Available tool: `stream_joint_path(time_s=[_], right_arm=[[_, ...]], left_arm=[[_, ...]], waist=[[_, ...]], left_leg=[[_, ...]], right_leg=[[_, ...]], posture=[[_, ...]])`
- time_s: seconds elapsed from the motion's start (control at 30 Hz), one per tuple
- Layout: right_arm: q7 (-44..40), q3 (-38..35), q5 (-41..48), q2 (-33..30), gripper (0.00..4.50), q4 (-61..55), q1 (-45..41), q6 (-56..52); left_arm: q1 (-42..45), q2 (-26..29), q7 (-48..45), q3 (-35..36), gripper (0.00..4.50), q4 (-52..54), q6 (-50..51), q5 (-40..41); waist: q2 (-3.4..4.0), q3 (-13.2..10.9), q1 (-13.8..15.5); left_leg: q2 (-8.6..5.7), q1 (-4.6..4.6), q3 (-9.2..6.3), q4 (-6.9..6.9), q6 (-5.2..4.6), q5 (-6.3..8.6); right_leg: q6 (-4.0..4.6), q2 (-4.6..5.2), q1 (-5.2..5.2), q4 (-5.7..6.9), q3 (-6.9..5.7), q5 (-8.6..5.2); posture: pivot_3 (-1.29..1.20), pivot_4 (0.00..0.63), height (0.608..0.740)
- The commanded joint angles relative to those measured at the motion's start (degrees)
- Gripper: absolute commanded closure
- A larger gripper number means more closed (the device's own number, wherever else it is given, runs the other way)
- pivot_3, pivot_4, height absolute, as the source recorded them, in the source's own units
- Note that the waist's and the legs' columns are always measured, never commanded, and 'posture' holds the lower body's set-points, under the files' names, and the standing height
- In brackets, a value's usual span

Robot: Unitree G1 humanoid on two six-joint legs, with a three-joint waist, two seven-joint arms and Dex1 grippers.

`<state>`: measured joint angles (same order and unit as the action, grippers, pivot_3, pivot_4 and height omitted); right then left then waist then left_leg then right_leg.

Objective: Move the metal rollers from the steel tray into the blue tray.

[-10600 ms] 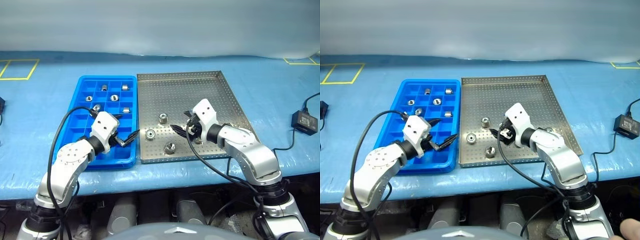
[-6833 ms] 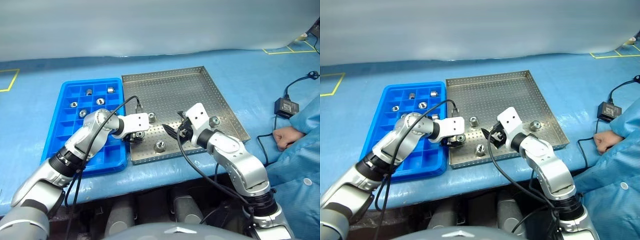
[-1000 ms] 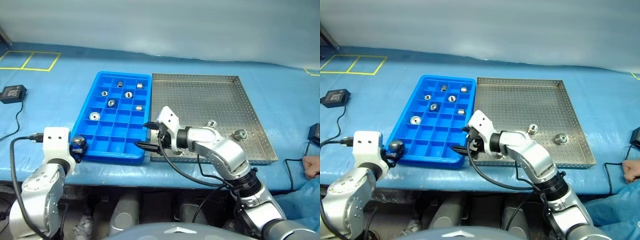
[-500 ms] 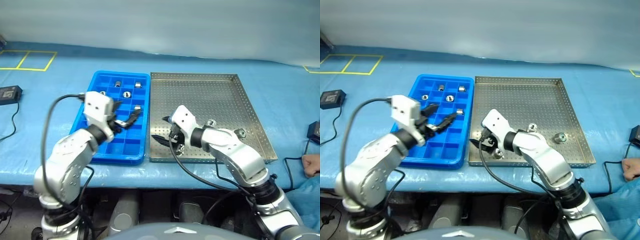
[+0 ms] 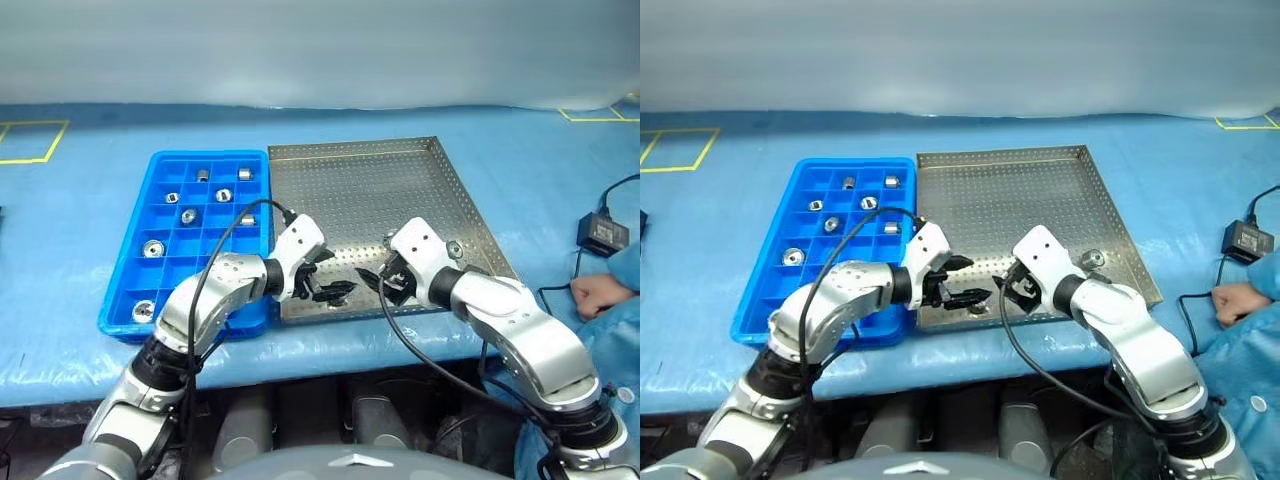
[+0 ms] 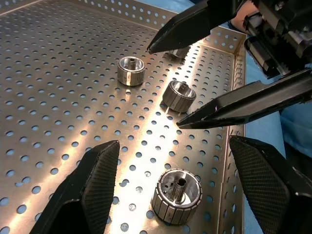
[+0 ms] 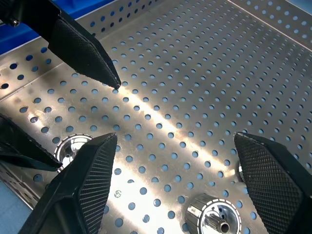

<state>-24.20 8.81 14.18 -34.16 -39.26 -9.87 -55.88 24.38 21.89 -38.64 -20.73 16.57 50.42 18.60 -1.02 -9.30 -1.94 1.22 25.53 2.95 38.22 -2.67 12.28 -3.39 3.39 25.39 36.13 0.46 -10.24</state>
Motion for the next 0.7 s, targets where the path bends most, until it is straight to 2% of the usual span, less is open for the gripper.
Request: stream_joint_path(time_s=[0.03, 0.47, 0.6, 0.7], right_arm=[[1.1, -1.8, -0.2, 0.19, 0.46, -2.86, 0.18, -0.46], [2.27, -0.78, -0.38, 1.77, 0.46, -2.87, 0.07, 0.46], [2.05, 0.15, -0.23, 2.84, 0.46, -2.25, -0.24, 0.91], [2.11, 0.97, -0.47, 3.74, 0.46, -1.45, -0.71, 1.18]], left_arm=[[1.17, 0.1, -0.48, -1.47, 0.6, -1.6, -2.02, -1.55], [0.18, -1.16, 0.08, -5.35, 0.6, -5.52, -2.59, -5.28], [0.49, -2.04, 1.49, -5.67, 1.49, -6.72, -2.14, -6.56], [0.58, -2.23, 1.38, -5.78, 1.49, -6.72, -2.51, -6.86]], waist=[[0.01, 0.01, -0.27], [0.02, 0.01, -0.49], [0.03, 0.02, -0.49], [0.03, 0.02, -0.64]], left_leg=[[0.01, 0.0, 0.02, 0.0, -0.02, -0.01], [0.04, 0.0, 0.1, 0.01, -0.16, -0.09], [0.04, 0.0, 0.1, 0.01, -0.17, -0.09], [0.04, 0.0, 0.1, 0.02, -0.18, -0.1]], right_leg=[[-0.04, 0.0, 0.01, 0.0, 0.04, 0.03], [-0.14, 0.08, 0.02, 0.0, 0.19, 0.1], [-0.15, 0.08, 0.01, 0.0, 0.19, 0.1], [-0.17, 0.08, 0.01, 0.0, 0.19, 0.11]], posture=[[-0.12, 0.15, 0.74], [-0.13, 0.15, 0.74], [-0.13, 0.15, 0.74], [-0.13, 0.15, 0.74]])
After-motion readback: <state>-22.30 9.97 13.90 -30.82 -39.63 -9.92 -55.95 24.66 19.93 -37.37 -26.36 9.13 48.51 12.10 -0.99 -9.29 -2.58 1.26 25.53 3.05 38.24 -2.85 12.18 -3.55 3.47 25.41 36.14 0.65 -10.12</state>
